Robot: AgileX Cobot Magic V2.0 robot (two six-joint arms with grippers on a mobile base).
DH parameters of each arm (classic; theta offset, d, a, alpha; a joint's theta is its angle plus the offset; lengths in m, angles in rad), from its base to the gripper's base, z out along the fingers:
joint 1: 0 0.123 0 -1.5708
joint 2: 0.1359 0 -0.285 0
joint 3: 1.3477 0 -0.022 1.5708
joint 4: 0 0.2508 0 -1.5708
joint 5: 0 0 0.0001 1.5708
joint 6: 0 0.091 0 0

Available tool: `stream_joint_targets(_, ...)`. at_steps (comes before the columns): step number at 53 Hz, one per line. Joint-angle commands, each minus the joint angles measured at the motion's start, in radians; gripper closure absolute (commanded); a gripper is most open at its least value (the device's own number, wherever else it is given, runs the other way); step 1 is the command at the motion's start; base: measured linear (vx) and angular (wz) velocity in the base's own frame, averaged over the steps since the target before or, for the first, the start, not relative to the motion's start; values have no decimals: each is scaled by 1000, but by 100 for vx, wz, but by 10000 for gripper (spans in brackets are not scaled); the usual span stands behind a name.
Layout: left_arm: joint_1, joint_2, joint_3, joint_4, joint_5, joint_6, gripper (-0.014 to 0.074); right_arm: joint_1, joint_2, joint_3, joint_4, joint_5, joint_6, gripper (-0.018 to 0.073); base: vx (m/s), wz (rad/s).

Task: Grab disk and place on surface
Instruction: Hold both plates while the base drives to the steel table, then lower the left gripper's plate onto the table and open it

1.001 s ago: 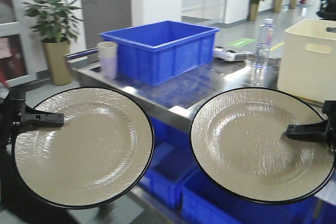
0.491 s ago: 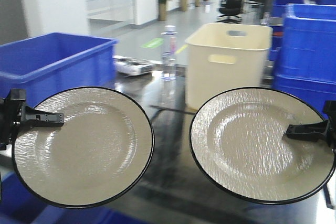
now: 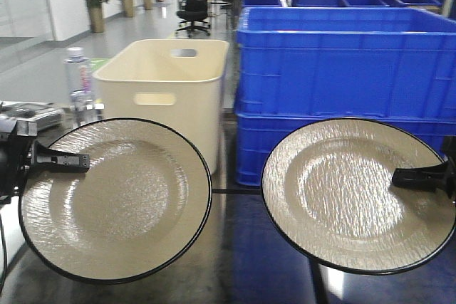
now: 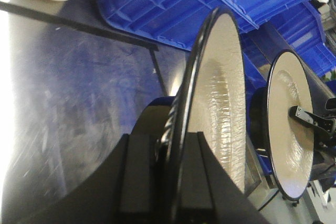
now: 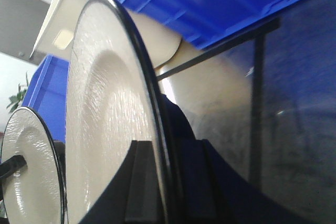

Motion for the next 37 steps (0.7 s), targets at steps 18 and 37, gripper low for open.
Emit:
stream_joint_targets(18, 1, -52, -34, -143, -3, -15, 601, -2, -40, -33, 123, 33, 4, 568, 6, -18)
stream_joint_targets(37, 1, -52, -34, -143, -3, -15, 601, -2, -40, -33, 123, 33, 4, 568, 0, 0)
